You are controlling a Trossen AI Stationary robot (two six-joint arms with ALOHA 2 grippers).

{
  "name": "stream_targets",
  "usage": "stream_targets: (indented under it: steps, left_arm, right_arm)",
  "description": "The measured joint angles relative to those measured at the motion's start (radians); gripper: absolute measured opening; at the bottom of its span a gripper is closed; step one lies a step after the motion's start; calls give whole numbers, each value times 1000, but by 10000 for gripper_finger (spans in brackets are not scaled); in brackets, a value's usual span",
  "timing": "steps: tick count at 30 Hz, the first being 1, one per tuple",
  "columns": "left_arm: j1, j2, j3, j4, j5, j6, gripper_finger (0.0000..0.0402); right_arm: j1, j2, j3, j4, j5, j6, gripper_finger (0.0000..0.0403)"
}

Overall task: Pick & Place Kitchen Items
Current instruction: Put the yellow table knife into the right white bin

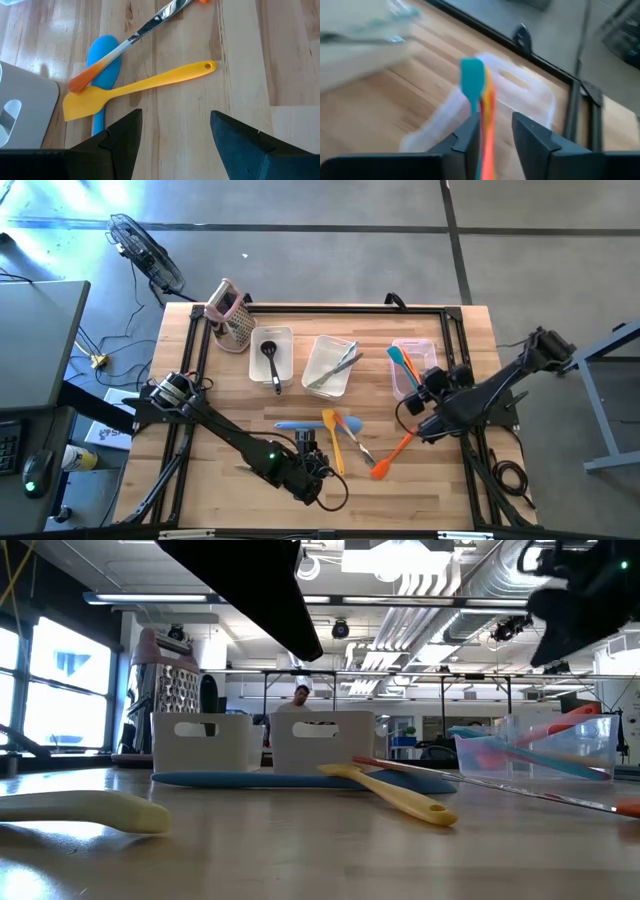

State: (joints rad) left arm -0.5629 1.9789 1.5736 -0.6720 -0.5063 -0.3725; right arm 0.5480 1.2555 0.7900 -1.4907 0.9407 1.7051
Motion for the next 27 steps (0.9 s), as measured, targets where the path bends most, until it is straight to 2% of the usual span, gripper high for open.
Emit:
stream_targets:
  steps: [4,7,15,20,24,27]
  left_arm:
    - [0,0,0,0,1,0,228]
    - [0,0,0,0,1,0,228]
    - [0,0,0,0,7,-3,228]
    - [0,0,0,-5,58,-26,228]
    - [-1,0,0,-6,102,-45,228]
    - [-1,0,0,-6,138,-71,228]
  right_arm:
    - [47,-15,71,76,58,-117,72]
    - [89,-23,105,225,100,-263,48]
    - [200,-19,109,909,128,-786,6]
    - [245,21,109,1254,16,-1103,5]
    - [253,81,109,1378,-90,-1190,3]
    - [251,138,109,1436,-121,-1214,5]
